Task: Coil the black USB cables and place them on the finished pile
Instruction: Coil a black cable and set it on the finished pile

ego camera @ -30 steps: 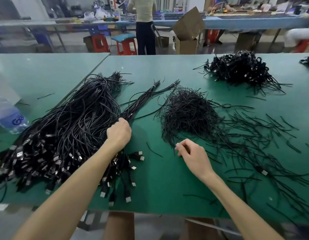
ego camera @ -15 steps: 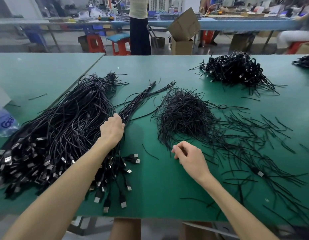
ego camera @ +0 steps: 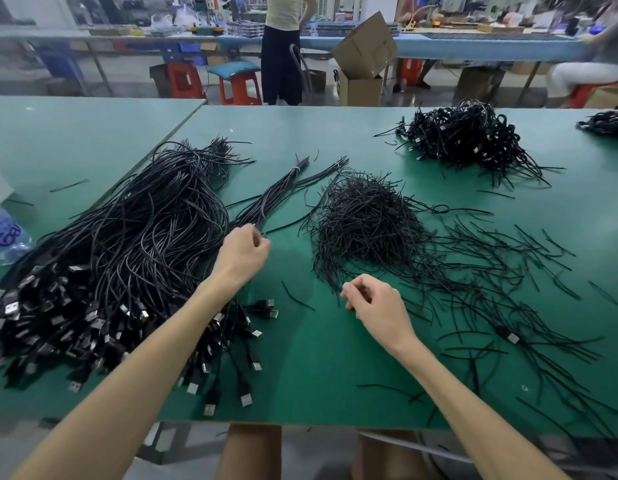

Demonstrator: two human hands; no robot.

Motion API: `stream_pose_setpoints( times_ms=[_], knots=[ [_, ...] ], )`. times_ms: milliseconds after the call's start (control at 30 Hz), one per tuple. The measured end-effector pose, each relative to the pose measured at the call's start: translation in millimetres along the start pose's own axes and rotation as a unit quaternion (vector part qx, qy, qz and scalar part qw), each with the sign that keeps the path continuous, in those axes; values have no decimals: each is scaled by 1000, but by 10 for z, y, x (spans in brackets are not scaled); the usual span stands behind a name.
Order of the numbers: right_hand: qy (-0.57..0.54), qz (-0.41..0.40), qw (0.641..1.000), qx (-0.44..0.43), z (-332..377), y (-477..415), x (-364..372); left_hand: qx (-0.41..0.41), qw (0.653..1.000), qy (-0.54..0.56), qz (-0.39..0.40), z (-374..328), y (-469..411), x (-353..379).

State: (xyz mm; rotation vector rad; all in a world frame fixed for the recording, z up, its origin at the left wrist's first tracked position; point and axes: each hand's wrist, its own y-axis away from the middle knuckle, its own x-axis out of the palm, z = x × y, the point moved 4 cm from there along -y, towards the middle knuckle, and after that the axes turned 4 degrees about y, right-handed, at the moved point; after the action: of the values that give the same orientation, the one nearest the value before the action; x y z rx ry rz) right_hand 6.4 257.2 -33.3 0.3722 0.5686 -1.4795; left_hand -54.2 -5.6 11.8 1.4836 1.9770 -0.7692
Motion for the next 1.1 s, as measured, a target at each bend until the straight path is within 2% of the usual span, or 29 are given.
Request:
stream_pose_setpoints(
  times_ms=[33,100,167,233,367,433,533,600,667,733,800,933,1033,1100],
  knots=[
    [-2,1,1000,1,-7,5,1,31,999,5,29,-131,94,51],
    [-15,-1,1000,-3,-11,19,10,64,988,35,137,-353,329,199],
    [-45,-5,999,-3,-7,27,17,84,959,72,261,-519,609,363],
    [-78,-2,997,5,6,37,24,110,929,79,345,-642,865,512],
    [-78,-22,997,9,15,18,-6,123,904,60,406,-759,1093,700],
    [-142,-41,988,41,-18,15,-48,110,894,69,429,-727,1076,655],
    [-239,-70,965,83,-85,26,-131,92,842,184,499,-627,960,376],
    [-242,-76,964,80,-102,19,-159,80,821,285,488,-533,779,128],
    [-215,-75,971,74,-98,8,-146,59,812,397,424,-415,569,-65],
    [-201,-73,974,73,-100,8,-114,31,777,520,352,-292,433,-166],
    [-193,-70,976,70,-99,18,-99,-3,713,628,312,-217,410,-162],
    [-159,-66,984,51,-60,14,-112,-50,601,754,261,-223,505,32],
    [-134,-41,990,20,-33,28,-76,-95,477,849,207,-218,538,161],
    [-110,-30,994,1,-13,40,-55,-98,413,885,192,-198,554,181]
  ],
)
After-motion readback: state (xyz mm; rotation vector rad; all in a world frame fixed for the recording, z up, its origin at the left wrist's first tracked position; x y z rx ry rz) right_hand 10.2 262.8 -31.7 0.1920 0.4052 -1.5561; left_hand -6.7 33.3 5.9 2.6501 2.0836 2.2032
